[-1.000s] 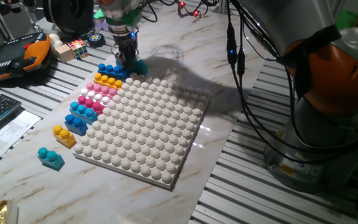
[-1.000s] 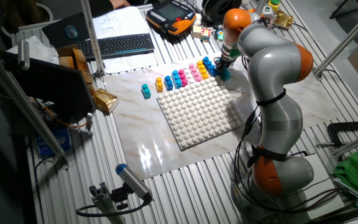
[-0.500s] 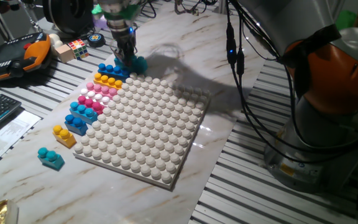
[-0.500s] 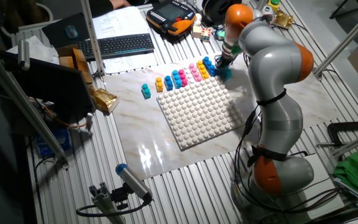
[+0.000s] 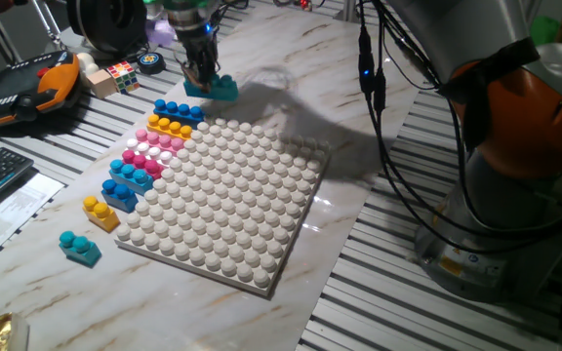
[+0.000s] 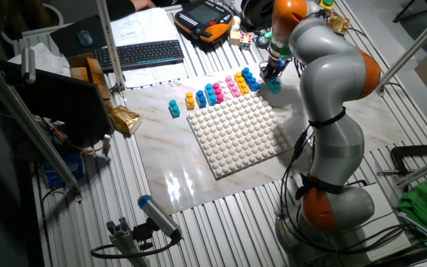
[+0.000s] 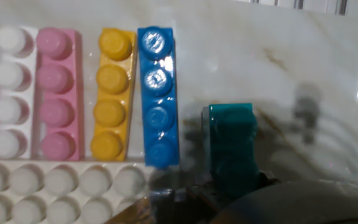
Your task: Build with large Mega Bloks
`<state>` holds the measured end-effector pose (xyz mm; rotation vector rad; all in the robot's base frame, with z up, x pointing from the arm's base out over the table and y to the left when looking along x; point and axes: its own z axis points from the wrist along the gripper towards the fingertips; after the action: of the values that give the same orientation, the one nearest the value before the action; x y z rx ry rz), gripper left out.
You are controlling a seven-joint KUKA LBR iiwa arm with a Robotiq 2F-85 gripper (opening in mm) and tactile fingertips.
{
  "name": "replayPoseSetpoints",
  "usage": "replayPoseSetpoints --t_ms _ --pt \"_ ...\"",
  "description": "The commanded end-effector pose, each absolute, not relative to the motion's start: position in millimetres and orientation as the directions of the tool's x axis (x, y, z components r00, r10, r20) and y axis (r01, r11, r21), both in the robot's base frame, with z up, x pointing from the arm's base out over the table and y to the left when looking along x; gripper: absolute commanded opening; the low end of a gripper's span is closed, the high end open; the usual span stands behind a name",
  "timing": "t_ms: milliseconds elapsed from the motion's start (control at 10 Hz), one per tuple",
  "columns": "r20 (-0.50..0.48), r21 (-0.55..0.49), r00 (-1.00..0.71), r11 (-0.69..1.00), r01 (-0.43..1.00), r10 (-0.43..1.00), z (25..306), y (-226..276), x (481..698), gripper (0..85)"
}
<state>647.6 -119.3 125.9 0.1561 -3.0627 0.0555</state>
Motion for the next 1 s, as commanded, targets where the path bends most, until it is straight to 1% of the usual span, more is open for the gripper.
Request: replayPoseSetpoints --t_ms 0,200,500,900 --pt "0.084 -0.033 -0.993 0.996 -0.086 -0.083 145.9 -113.3 642.9 1.0" --pt "0.097 -0.041 -0.994 0.998 -0.052 -0.048 151.4 -99.7 626.8 1.0" --pt "0.104 -0.060 -0.994 0.998 -0.029 -0.023 143.4 -77.7 604.6 1.0" --pt "0.110 -0.109 -0.991 0.990 -0.087 -0.075 126.1 -57.9 587.2 1.0"
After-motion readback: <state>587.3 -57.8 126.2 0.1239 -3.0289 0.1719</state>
